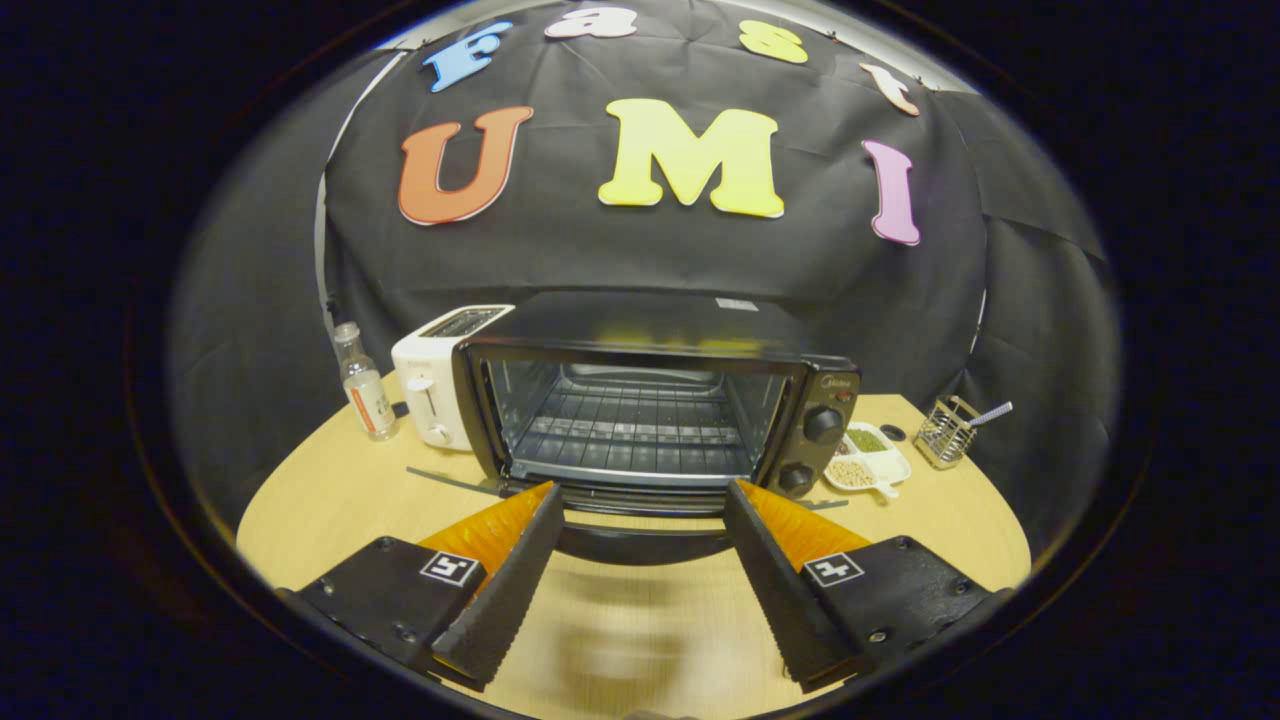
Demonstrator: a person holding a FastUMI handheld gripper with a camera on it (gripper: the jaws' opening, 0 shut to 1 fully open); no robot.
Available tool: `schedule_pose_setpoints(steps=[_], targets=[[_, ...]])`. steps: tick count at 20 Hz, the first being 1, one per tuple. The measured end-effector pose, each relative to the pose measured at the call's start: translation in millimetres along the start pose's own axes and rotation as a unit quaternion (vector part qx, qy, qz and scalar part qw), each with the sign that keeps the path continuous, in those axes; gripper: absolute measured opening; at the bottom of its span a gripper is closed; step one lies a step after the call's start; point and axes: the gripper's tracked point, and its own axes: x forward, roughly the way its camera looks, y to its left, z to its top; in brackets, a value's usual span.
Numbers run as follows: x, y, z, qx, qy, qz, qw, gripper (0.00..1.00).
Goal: Open the toaster oven, put the food inside, and close the toaster oven door.
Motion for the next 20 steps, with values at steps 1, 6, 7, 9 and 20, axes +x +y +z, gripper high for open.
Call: schedule_pose_setpoints(steps=[1,6,7,9,20], targets=[[-2.2,0.1,-6.6,-0.002,0.005,0.002,1.0,1.0],[-5.4,-0.6,-39.8,0.019,0.036,0.018,0.999,1.0],[-6.9,-1.9,-39.7,0.003,0.034,0.018,0.999,1.0],[-10.3,-1.7,-43.0,-0.005,0.032,0.017,0.999,1.0],[-7.4,0.9,-104.0,0.037,0.107,0.031,0.993,1.0]])
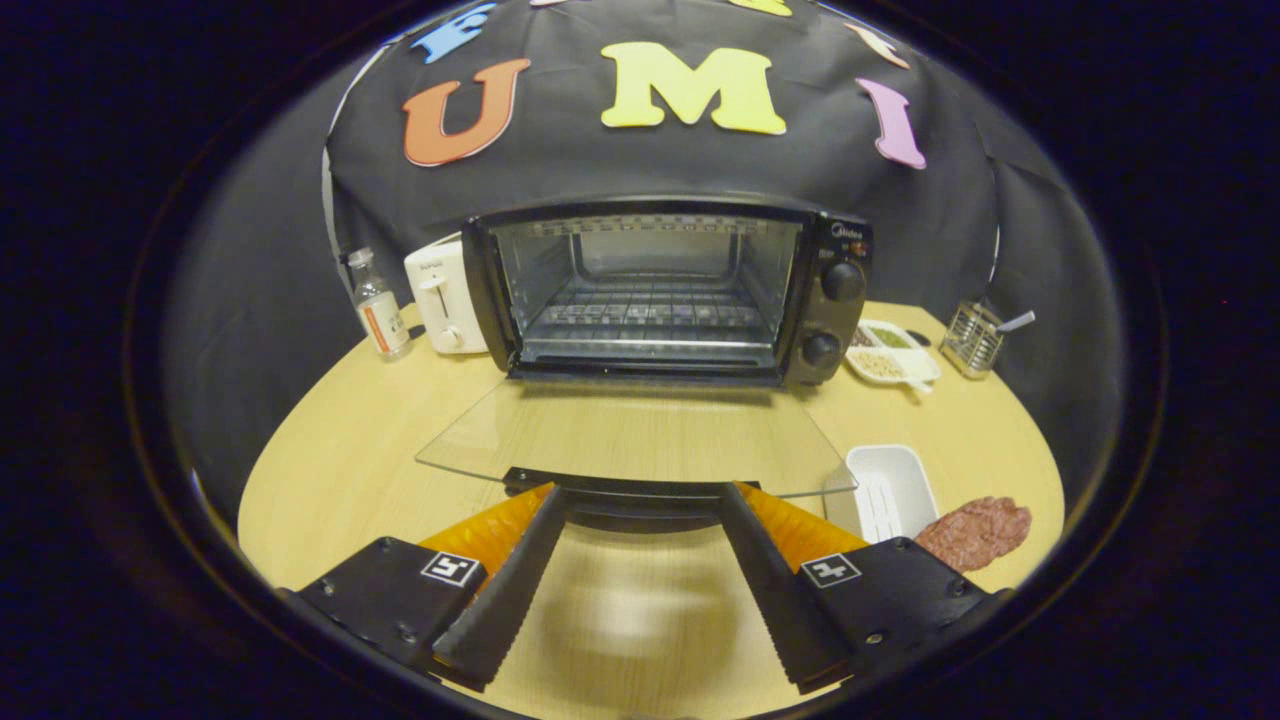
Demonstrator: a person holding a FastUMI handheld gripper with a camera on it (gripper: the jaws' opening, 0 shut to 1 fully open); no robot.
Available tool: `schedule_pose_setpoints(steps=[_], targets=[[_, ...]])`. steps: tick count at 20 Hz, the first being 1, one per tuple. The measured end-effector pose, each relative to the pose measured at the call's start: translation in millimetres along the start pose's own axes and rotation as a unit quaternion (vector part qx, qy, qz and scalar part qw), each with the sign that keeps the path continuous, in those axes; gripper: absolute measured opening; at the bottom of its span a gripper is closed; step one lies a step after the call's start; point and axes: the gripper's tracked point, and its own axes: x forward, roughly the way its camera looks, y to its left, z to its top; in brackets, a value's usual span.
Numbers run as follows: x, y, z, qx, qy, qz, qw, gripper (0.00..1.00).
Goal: Open the toaster oven, put the food inside, and close the toaster oven door.
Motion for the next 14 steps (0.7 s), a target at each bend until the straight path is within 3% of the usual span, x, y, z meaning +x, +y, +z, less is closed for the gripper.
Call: schedule_pose_setpoints(steps=[7,14], targets=[[11.2,-3.9,-16.3,-0.005,0.027,0.002,1.0,0.99],[-18.2,-42.7,31.1,-0.03,-0.018,0.019,0.999,1.0]])
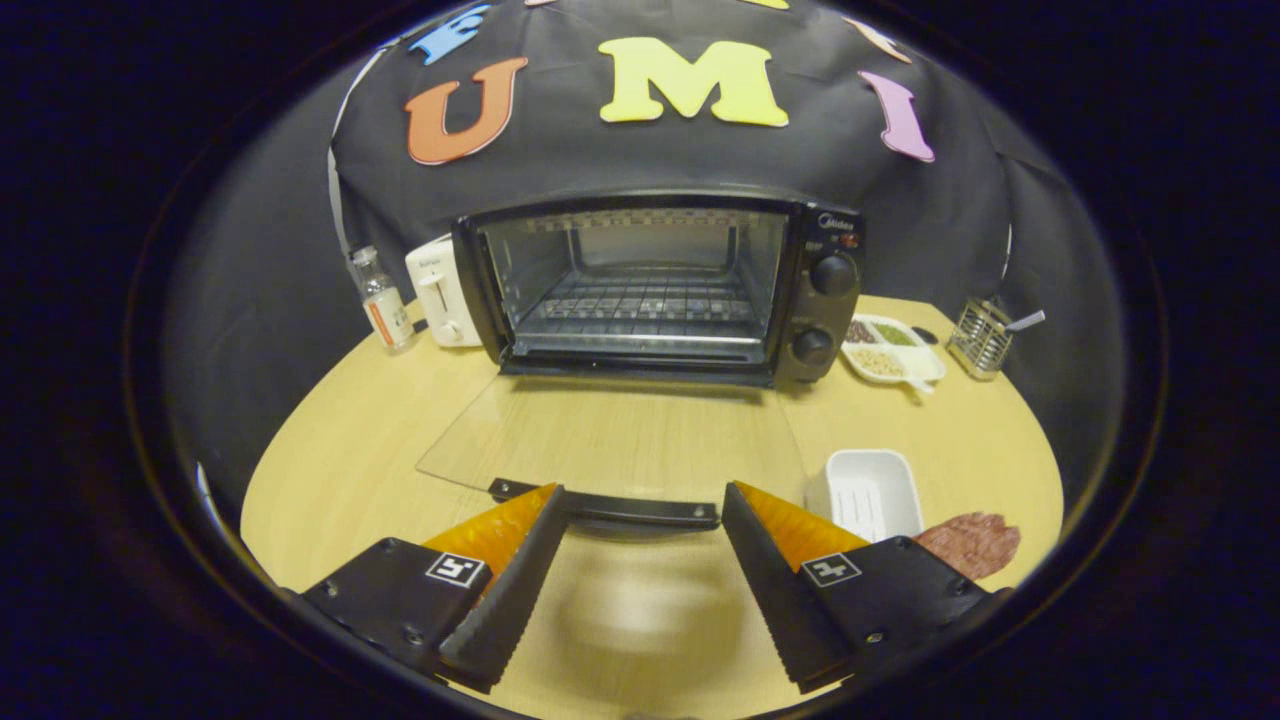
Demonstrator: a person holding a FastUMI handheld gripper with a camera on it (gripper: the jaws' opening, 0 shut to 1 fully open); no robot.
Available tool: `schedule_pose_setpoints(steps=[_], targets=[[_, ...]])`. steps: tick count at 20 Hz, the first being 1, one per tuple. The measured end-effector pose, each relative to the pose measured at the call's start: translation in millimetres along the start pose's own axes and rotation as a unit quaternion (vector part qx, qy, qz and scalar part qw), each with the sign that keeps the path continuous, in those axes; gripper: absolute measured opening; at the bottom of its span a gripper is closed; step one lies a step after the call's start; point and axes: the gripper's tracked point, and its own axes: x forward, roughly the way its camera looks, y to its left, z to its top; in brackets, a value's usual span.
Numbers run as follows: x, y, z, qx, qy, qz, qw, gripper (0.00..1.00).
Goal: Open the toaster oven, put the food inside, and close the toaster oven door.
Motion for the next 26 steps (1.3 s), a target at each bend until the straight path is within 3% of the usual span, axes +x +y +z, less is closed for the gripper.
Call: schedule_pose_setpoints(steps=[5,8,10,14,18,23,26], targets=[[-28.4,-97.7,39.5,-0.027,-0.028,-0.027,0.999,1.0],[-41.3,-159.8,34.2,-0.031,-0.01,-0.04,0.999,1.0],[-46.4,-185.3,19.2,-0.016,0.009,-0.026,1.0,1.0],[-46.6,-188.3,-21.7,0.019,0.061,0.058,0.996,0.94],[-51.5,-169.0,-52.4,0.091,0.119,0.148,0.978,0.77],[-55.4,-165.2,-60.3,0.182,0.158,0.192,0.951,0.35],[-59.3,-164.8,-57.7,0.24,0.174,0.218,0.93,0.24]])
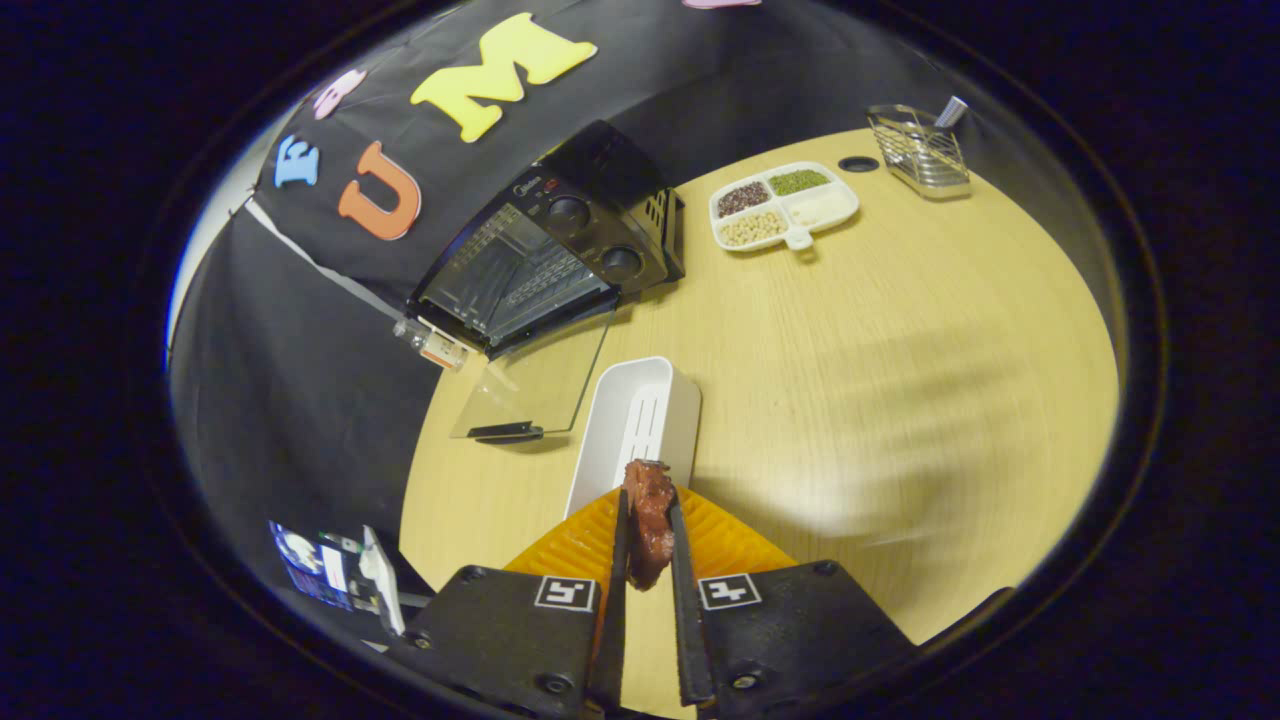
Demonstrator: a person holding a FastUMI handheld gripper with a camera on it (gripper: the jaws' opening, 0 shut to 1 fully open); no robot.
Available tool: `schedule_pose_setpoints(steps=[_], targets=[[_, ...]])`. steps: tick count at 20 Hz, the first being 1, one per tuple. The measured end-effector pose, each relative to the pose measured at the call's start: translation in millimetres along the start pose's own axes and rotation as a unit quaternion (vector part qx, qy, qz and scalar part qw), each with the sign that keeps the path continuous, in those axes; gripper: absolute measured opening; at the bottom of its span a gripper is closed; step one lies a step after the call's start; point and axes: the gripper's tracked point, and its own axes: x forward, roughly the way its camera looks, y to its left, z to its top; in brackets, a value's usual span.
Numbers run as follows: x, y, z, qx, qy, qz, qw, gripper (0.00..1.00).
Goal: Open the toaster oven, put the food inside, and close the toaster oven door.
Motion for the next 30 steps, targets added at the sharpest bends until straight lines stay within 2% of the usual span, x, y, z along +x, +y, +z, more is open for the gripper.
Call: schedule_pose_setpoints(steps=[3,10,14,18,22,25,30], targets=[[-6.2,4.5,3.6,0.016,-0.005,0.007,1.0,0.17],[-23.1,60.4,25.7,0.029,-0.061,0.038,0.997,0.15],[1.7,106.0,38.6,0.051,-0.102,0.055,0.992,0.15],[49.7,154.9,54.9,0.089,-0.146,0.079,0.982,0.15],[101.9,195.4,81.4,0.146,-0.212,0.099,0.961,0.15],[139.9,210.1,109.4,0.198,-0.27,0.103,0.936,0.15],[204.7,207.2,144.3,0.263,-0.316,0.072,0.909,0.15]])
